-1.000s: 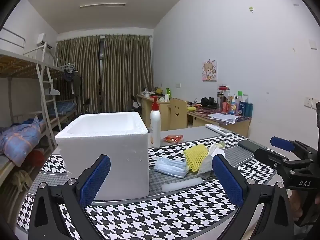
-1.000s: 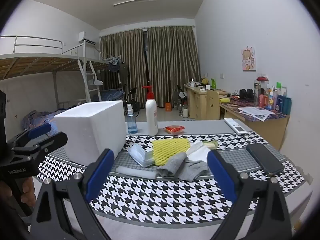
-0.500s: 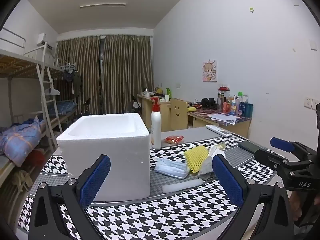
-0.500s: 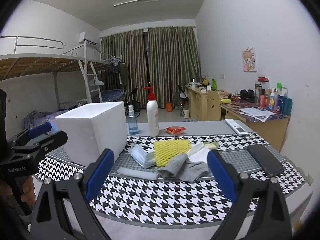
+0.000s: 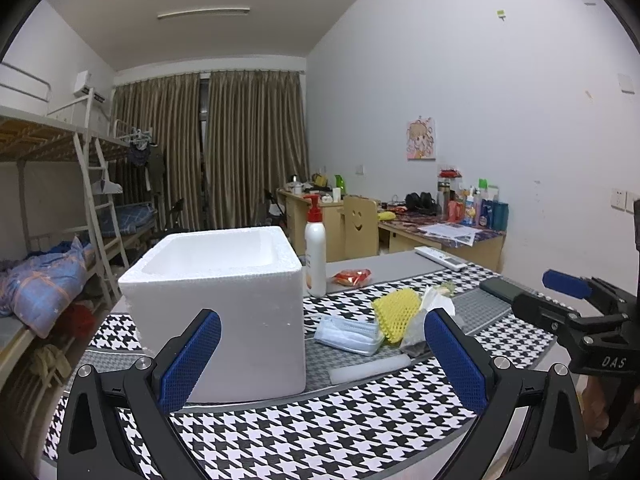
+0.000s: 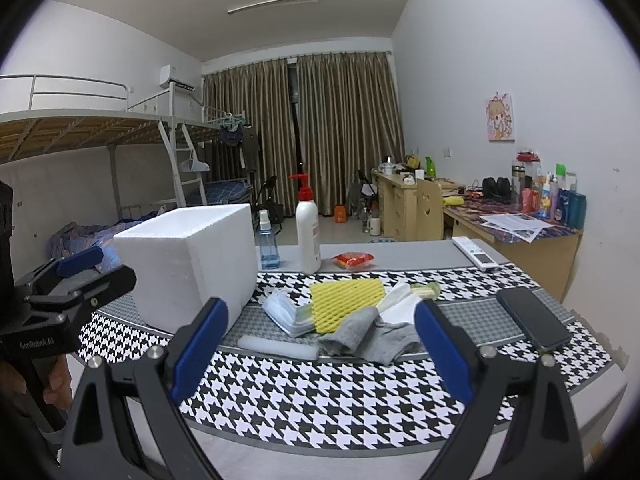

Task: Organize soft objects

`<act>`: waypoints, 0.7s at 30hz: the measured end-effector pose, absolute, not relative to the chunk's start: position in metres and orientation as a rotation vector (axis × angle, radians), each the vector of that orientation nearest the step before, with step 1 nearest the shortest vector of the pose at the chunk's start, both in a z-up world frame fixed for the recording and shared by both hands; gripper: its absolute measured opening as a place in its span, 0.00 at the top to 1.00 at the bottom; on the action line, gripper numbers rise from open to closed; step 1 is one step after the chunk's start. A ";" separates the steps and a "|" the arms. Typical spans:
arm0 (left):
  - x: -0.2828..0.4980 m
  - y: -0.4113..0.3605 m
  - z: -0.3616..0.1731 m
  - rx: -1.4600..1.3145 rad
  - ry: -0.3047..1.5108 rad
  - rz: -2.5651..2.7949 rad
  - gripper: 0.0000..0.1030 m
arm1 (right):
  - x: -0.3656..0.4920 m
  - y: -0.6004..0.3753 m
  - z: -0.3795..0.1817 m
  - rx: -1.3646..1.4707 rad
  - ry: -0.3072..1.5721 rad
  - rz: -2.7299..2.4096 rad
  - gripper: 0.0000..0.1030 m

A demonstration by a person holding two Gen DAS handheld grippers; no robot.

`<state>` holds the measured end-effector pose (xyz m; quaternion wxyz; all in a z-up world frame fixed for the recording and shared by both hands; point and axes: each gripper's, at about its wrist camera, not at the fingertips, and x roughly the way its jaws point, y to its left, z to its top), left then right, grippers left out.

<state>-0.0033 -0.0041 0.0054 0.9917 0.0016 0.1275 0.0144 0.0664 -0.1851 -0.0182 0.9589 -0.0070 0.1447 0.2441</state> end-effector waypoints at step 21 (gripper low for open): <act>-0.003 -0.004 0.006 0.020 0.249 0.032 0.01 | 0.063 -0.184 -0.019 -0.028 0.283 0.492 0.07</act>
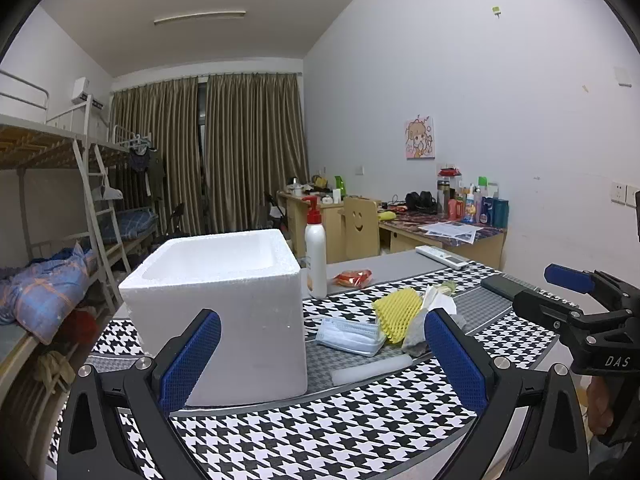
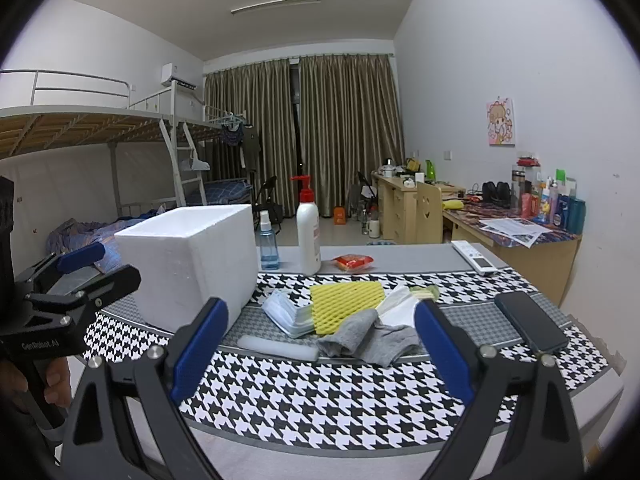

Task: Organize soft objects

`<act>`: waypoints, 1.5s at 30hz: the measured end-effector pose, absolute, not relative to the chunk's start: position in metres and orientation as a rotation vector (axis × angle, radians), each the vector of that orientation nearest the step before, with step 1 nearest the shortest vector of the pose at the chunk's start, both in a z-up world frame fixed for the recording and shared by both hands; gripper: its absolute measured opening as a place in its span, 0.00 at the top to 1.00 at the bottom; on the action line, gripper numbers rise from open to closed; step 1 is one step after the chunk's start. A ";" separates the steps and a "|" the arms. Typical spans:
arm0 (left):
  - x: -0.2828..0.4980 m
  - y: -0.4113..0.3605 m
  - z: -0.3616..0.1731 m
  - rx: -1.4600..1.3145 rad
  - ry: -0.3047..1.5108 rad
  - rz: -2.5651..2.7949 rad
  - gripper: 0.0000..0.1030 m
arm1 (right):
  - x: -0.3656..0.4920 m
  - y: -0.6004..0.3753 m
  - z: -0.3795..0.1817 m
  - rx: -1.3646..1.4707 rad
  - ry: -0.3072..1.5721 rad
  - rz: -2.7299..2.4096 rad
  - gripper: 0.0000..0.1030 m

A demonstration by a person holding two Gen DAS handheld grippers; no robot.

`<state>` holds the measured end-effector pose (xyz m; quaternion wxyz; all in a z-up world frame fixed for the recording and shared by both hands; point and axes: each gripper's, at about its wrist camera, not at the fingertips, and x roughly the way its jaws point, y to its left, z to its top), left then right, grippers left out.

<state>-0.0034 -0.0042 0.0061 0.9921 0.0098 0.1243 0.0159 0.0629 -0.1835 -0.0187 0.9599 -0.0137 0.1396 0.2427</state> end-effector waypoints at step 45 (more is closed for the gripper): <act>0.061 -0.063 -0.013 0.071 0.412 -0.068 0.01 | 0.122 -0.214 -0.028 -0.031 0.391 0.483 0.07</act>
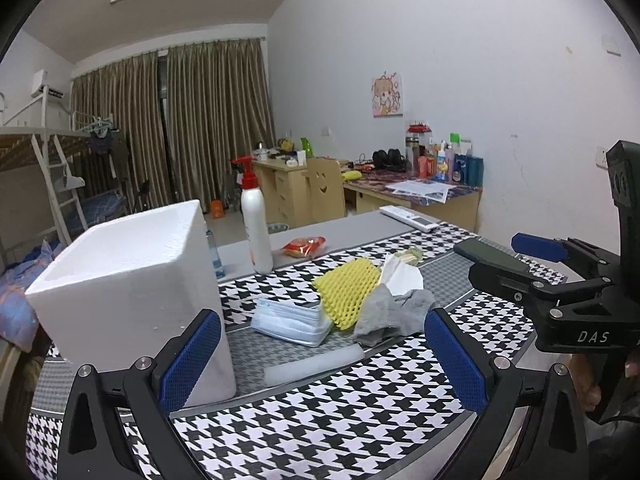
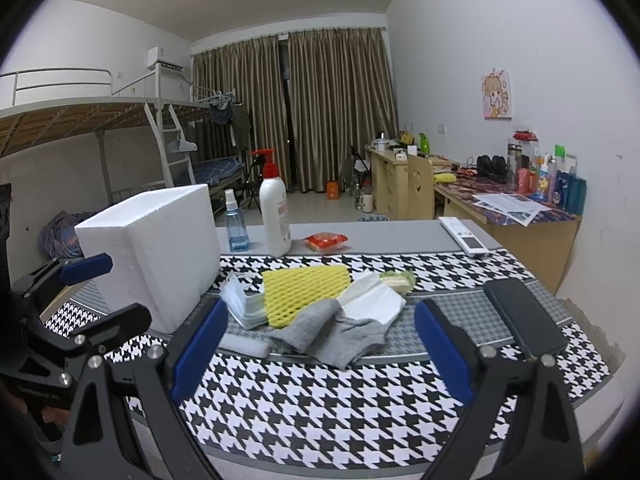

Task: Organize soft objects
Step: 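Move the left tool toward the blue face mask while the right tool approaches the grey sock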

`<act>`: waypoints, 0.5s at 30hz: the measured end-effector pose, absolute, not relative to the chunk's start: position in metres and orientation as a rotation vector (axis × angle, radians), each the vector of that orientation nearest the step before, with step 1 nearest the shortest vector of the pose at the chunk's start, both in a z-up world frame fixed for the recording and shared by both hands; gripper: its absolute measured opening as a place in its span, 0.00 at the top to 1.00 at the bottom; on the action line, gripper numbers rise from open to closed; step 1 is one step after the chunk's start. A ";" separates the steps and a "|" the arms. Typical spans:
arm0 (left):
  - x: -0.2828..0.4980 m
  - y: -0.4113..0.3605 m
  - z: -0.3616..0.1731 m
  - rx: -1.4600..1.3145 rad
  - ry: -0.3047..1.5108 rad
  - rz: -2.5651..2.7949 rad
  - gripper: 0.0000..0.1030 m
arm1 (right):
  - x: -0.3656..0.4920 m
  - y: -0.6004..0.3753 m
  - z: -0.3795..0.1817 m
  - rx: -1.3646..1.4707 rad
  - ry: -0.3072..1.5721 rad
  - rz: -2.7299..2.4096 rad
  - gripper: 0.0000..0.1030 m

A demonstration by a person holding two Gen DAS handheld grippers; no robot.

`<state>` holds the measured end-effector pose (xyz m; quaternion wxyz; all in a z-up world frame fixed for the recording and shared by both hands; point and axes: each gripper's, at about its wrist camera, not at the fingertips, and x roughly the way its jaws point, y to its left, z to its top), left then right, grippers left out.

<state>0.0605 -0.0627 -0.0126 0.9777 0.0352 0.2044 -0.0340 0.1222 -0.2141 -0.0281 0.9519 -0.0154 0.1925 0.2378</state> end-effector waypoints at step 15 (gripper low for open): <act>0.106 -0.082 -0.029 0.070 0.540 -0.025 0.01 | 0.154 -0.231 -0.041 -0.030 0.462 0.512 0.07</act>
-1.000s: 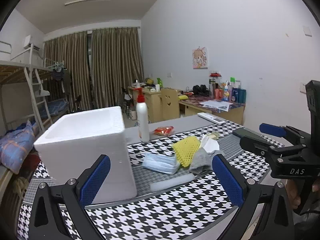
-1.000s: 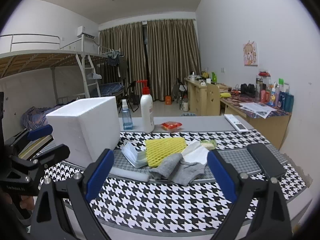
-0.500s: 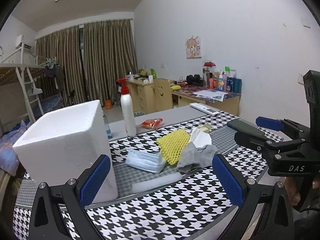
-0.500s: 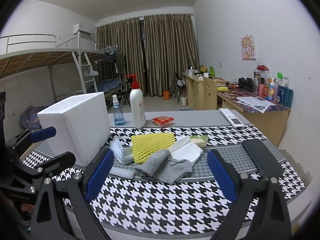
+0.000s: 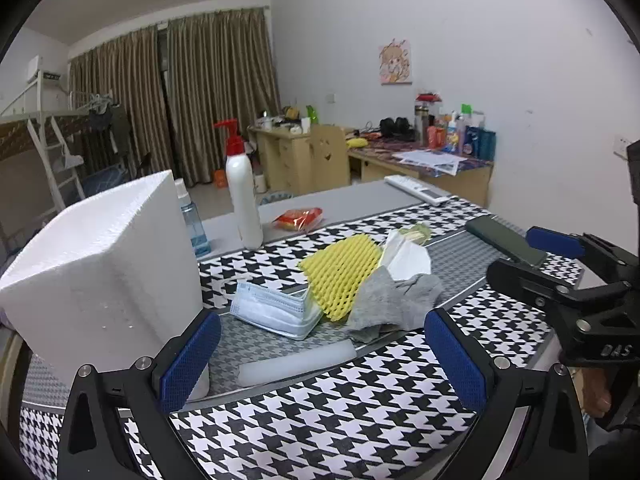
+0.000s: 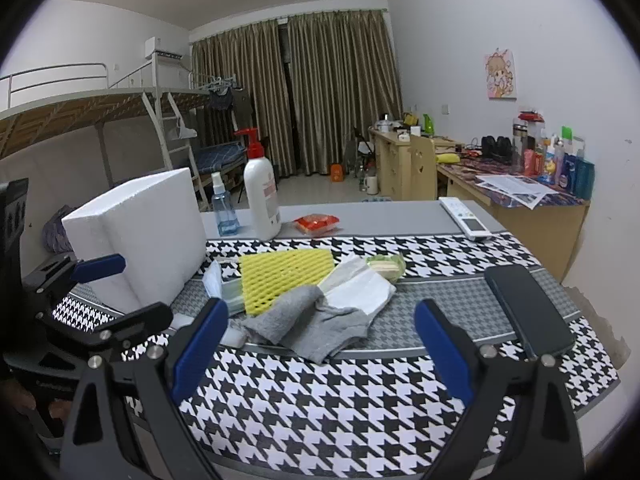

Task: Organize soft objects
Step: 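Move the left tool toward the blue face mask while the right tool approaches the grey sock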

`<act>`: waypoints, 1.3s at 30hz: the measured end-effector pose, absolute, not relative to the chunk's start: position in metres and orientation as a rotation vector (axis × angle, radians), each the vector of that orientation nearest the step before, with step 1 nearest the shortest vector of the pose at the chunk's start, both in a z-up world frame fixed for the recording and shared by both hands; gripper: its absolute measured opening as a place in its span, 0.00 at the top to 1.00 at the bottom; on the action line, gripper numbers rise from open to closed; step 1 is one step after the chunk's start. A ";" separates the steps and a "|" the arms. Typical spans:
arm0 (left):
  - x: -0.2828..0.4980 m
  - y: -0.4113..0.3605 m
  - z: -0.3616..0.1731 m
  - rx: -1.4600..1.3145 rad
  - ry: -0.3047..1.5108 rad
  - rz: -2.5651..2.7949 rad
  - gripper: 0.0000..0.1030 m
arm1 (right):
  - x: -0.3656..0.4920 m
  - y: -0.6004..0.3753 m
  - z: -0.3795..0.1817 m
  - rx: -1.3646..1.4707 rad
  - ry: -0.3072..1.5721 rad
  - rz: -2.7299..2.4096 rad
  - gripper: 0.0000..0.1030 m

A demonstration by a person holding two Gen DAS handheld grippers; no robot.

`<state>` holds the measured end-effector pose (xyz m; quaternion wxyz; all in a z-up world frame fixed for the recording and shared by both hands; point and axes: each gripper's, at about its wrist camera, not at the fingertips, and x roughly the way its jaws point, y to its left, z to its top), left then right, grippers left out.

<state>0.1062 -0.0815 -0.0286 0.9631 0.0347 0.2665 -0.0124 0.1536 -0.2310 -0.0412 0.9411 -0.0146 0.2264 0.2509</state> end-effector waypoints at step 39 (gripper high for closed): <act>0.188 -0.061 -0.073 -0.041 0.781 0.156 0.22 | 0.213 -0.200 -0.073 -0.105 0.705 0.645 0.07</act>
